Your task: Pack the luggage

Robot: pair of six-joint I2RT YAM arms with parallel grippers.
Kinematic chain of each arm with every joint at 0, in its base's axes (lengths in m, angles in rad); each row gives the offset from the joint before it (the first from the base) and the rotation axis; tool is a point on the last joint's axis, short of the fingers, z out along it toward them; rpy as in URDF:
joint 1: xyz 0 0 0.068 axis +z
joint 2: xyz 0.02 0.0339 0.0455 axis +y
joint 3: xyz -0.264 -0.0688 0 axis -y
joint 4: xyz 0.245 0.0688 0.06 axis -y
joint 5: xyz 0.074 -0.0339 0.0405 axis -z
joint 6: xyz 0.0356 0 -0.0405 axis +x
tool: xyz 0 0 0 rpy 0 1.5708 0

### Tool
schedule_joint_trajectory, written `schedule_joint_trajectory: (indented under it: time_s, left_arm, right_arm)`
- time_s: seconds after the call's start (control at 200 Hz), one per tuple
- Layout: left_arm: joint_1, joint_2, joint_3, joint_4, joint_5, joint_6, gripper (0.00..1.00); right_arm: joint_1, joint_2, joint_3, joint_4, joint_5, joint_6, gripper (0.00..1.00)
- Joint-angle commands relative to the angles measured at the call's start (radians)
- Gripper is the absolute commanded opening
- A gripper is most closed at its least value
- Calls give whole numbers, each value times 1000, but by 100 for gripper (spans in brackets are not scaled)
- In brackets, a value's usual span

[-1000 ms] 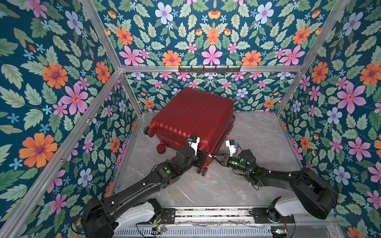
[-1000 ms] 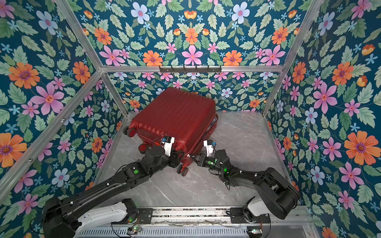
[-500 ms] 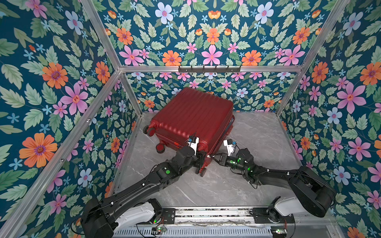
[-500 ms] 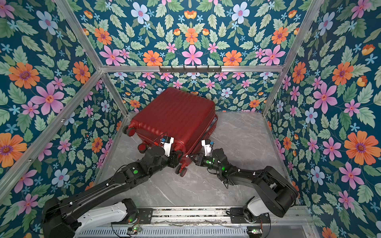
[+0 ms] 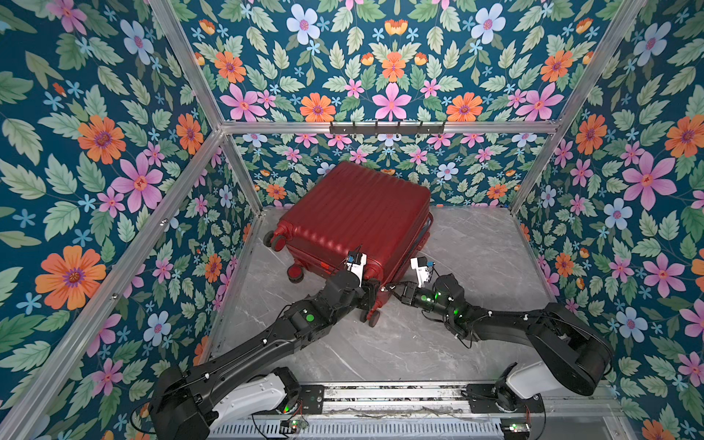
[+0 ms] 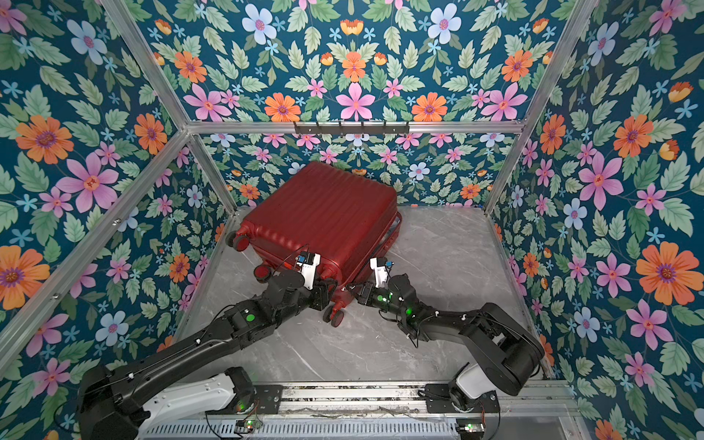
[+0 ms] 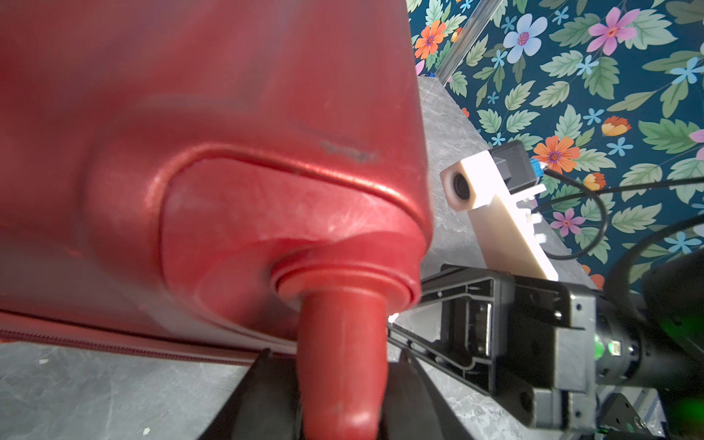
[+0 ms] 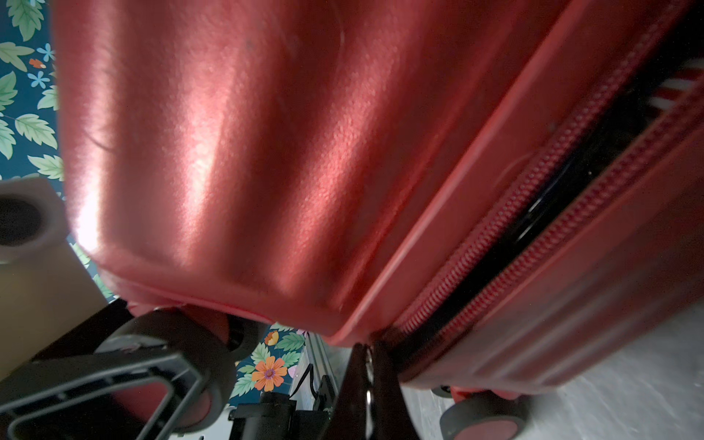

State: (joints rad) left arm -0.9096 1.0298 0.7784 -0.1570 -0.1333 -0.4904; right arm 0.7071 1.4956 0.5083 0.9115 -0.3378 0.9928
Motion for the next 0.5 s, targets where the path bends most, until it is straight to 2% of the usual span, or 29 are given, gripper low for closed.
schedule_joint_trajectory:
  time_s: [0.0, 0.495]
  left_arm:
    - [-2, -16, 5, 96, -31, -25, 0]
    - [-2, -13, 4, 102, -31, -23, 0]
  right_arm:
    - [-2, 9, 8, -60, 174, -14, 8]
    - [38, 5, -7, -60, 199, -7, 9]
